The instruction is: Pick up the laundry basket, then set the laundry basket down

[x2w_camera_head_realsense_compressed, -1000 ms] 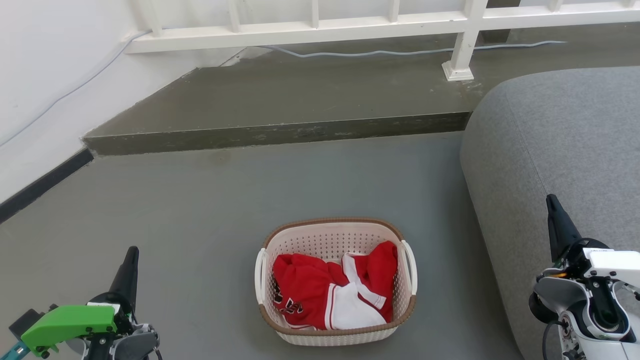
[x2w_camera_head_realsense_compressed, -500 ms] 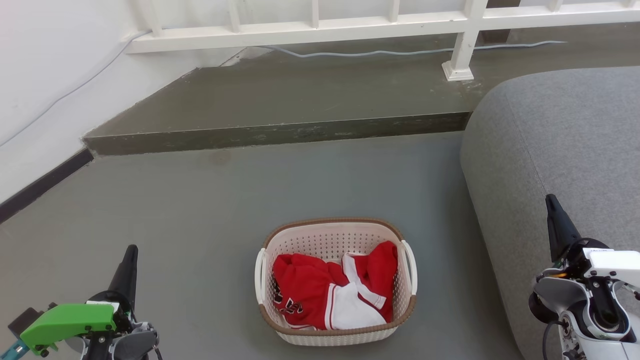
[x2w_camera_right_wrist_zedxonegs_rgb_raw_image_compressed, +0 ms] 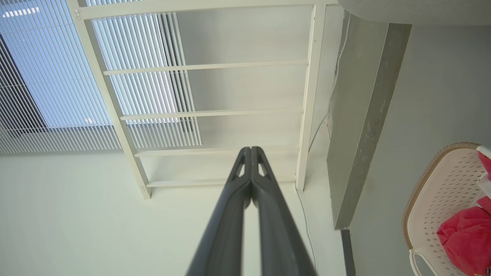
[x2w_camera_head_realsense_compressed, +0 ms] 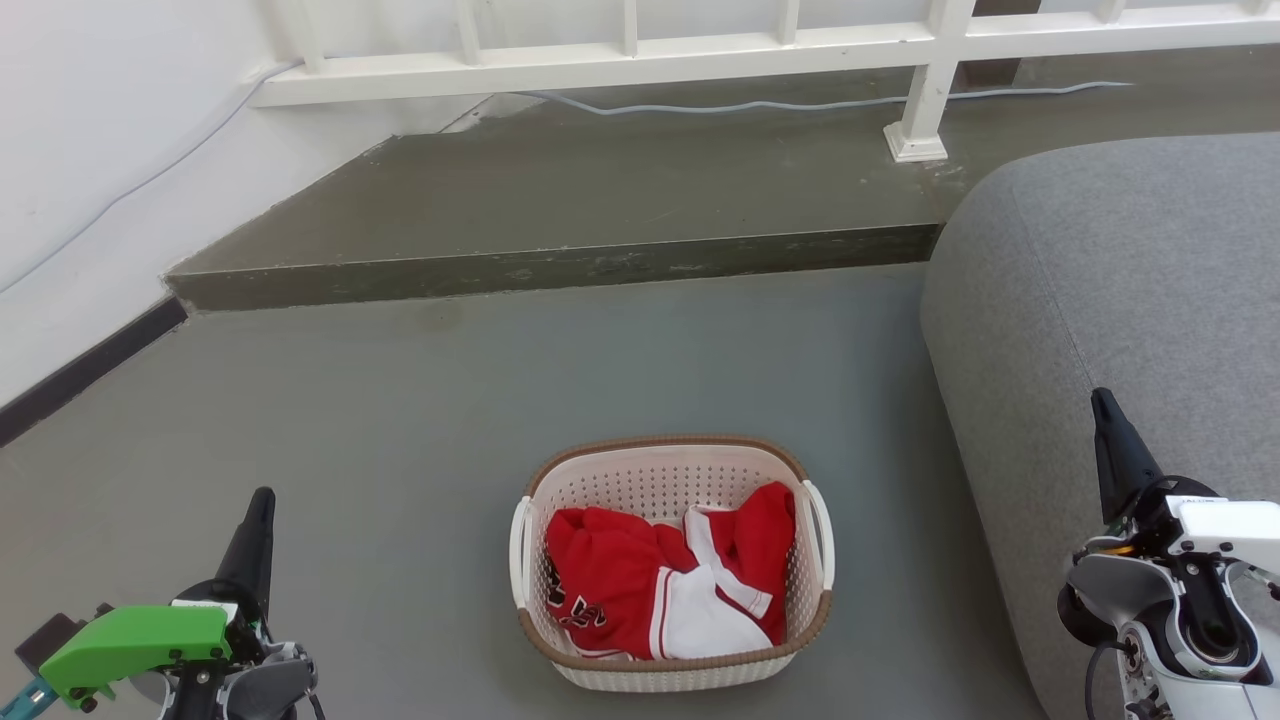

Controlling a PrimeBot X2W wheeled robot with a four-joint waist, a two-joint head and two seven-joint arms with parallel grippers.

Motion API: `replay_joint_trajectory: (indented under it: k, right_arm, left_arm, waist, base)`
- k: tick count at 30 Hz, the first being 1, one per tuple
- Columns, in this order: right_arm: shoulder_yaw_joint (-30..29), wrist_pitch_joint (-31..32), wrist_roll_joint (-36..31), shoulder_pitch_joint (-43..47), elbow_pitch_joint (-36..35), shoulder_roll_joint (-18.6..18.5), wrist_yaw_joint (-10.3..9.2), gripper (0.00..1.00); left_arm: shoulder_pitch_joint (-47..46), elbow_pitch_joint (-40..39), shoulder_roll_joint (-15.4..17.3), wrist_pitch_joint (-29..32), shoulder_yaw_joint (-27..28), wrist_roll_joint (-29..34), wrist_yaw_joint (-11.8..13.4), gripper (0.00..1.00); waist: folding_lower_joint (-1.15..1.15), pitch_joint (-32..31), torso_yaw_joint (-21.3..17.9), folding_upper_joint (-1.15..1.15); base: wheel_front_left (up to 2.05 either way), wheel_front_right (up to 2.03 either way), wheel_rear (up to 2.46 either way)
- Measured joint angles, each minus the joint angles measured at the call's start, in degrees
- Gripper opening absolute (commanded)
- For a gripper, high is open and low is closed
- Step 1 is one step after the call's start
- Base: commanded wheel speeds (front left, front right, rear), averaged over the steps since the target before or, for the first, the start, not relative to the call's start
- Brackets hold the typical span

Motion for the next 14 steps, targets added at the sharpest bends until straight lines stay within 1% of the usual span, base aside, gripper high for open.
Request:
replay_joint_trajectory:
  k: [14]
  right_arm:
    - [0.0, 0.0, 0.0, 0.0, 0.0, 0.0, 0.0, 0.0]
  left_arm:
    - [0.0, 0.0, 0.0, 0.2, 0.1, 0.0, 0.0, 0.0]
  waist:
    - [0.0, 0.0, 0.0, 0.0]
  base:
    - [0.0, 0.0, 0.0]
